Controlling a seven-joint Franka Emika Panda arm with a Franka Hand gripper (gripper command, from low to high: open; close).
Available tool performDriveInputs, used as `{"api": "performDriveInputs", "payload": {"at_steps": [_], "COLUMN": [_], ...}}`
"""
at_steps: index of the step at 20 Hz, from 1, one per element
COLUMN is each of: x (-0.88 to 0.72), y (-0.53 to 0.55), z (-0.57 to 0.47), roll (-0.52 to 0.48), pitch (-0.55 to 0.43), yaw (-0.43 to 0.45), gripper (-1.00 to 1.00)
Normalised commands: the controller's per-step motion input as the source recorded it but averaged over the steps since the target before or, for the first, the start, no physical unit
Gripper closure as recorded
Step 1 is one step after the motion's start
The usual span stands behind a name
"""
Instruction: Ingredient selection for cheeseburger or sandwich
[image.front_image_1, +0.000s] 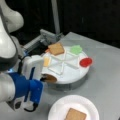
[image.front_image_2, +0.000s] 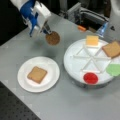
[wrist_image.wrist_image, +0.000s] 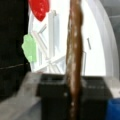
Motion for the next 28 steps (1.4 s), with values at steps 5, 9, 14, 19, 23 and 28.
{"api": "performDriveInputs", "payload": {"at_steps": [5,9,14,19,23,28], "x": [0.55,0.52,0.53,0.50,0.42,0.40], "y": [-0.25,-0.22,-0.20,-0.13,-0.07,-0.04], "z": [-0.04,-0.14,-0.24,-0.19,-0.07,-0.05], "roll": [-0.168,-0.143,-0.227,-0.208,-0.209,-0.215], "pitch": [0.202,0.184,0.155,0.146,0.156,0.149], "yaw": [0.286,0.221,0.200,0.206,0.182,0.143], "gripper": [1.00,1.00,1.00,1.00,1.00,1.00]}}
